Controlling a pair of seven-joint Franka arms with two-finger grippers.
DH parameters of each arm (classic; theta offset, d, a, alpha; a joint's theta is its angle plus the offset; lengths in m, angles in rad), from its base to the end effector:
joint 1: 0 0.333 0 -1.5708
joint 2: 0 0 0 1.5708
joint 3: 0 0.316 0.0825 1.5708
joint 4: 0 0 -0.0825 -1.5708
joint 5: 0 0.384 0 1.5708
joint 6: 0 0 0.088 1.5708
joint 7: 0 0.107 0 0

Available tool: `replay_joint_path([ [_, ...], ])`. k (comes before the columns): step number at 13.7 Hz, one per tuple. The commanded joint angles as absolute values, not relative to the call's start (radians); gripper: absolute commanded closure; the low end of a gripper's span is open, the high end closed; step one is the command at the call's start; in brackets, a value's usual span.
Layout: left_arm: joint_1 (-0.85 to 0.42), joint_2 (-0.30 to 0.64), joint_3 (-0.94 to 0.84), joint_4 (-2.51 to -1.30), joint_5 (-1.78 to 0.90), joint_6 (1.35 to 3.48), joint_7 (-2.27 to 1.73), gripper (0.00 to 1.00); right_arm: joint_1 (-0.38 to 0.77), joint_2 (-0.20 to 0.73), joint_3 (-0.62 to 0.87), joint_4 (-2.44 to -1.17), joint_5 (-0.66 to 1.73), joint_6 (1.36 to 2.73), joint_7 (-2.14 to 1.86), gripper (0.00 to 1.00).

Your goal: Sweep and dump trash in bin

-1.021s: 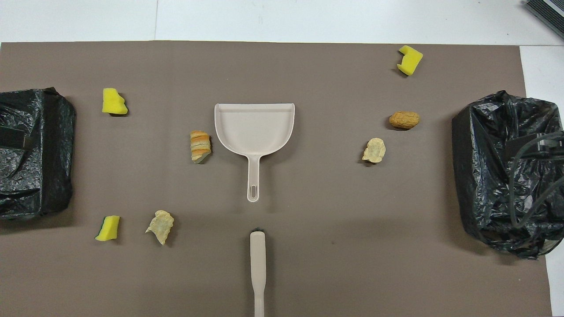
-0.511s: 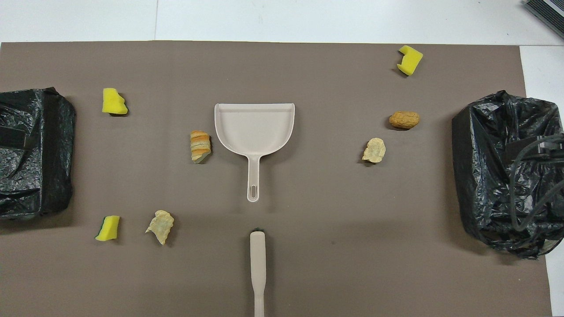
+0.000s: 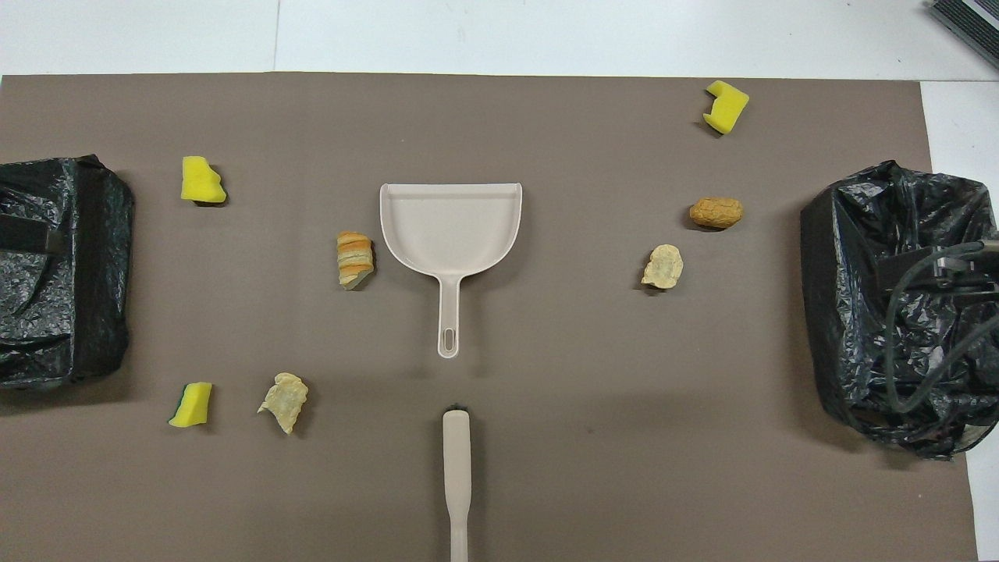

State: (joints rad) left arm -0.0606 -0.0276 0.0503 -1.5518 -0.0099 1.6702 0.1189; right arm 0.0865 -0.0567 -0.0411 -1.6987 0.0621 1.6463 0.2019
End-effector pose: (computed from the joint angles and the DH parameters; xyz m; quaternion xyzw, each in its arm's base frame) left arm 0.5561 -0.0063 0.6584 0.9953 -0.0642 0.0731 0.0017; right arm 0.5410 0.0302 0.6017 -0.9962 0.0804 0.0019 0.0321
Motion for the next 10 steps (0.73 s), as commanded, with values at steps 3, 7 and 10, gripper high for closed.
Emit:
replay_joint_path([
  [3, -0.126, -0.034, 0.049, -1.652, 0.002, 1.710, 0.112, 0.00, 0.182, 0.011, -0.034, -1.720, 0.126, 1.772, 0.353, 0.00],
  [7, -0.250, -0.037, 0.049, -1.761, -0.002, 1.796, 0.107, 0.00, 0.259, 0.116, -0.034, -1.663, 0.147, 1.813, 0.454, 0.00],
  [10, -0.342, -0.041, 0.048, -1.825, -0.002, 1.851, 0.028, 0.00, 0.345, 0.199, -0.034, -1.623, 0.137, 1.839, 0.552, 0.00],
])
